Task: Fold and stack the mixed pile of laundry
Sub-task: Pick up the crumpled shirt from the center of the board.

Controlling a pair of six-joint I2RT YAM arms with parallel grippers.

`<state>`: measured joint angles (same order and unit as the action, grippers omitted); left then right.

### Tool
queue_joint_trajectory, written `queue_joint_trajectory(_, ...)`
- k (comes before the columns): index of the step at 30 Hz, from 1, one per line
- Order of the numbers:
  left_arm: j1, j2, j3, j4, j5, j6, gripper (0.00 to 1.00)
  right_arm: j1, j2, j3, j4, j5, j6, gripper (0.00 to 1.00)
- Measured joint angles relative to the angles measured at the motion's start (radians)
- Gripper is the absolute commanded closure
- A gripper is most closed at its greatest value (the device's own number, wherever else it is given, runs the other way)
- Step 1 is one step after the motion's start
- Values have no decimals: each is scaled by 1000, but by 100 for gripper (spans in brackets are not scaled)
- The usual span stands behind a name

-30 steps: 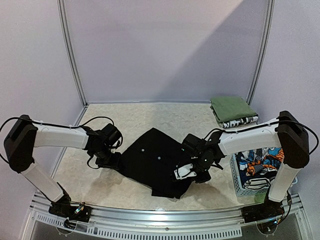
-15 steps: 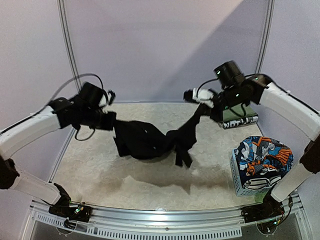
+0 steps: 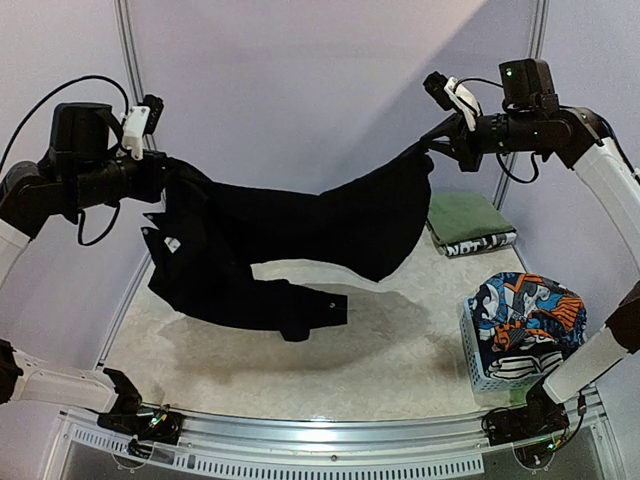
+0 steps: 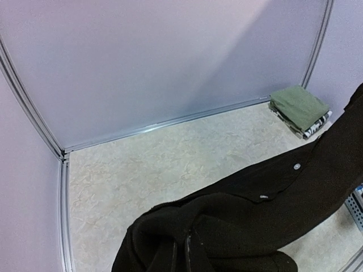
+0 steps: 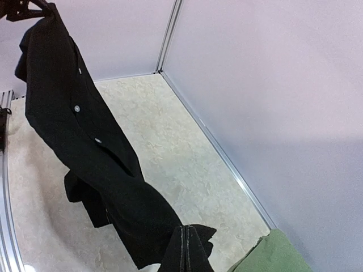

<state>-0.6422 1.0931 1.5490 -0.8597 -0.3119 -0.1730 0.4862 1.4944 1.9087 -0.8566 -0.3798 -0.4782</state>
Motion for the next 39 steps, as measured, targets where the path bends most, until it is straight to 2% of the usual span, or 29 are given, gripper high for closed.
queue_joint_trajectory(4,0,-23,0,-42,50,18,100,-10,-32,-54,5,-56,32,100)
queue_joint_trajectory(12,0,-8,8,-35,220,45,100,35,-79,-322,-3,-208,50,100)
queue_joint_trajectory(15,-1,115,112,-37,304,55,100,142,-75,-433,-39,-221,12,100)
queue_joint_trajectory(18,-14,305,274,-14,377,63,100,226,-67,-515,-97,-277,-27,100)
queue_joint_trajectory(21,-31,502,397,8,436,68,100,234,-74,-556,-130,-312,-51,92)
queue_joint_trajectory(22,-33,556,429,10,450,67,100,230,-81,-573,-133,-313,-56,87)
queue_joint_trajectory(23,-35,630,483,6,468,64,92,227,-91,-591,-137,-314,-63,78)
queue_joint_trajectory(25,-37,784,595,12,502,46,64,218,-114,-623,-148,-312,-71,64)
queue_joint_trajectory(26,-37,869,668,11,523,40,56,212,-127,-634,-156,-313,-74,58)
queue_joint_trajectory(29,-39,1086,868,-11,542,10,41,180,-154,-628,-168,-299,-79,52)
queue_joint_trajectory(31,-40,1149,913,-48,506,3,35,166,-160,-596,-163,-269,-79,53)
queue_joint_trajectory(33,-32,1125,854,-74,451,-8,34,166,-153,-564,-144,-222,-78,53)
queue_joint_trajectory(35,-20,1007,681,-55,408,-27,34,170,-126,-535,-111,-159,-77,53)
queue_joint_trajectory(39,41,648,243,31,348,-86,35,176,-5,-481,-29,-22,-76,54)
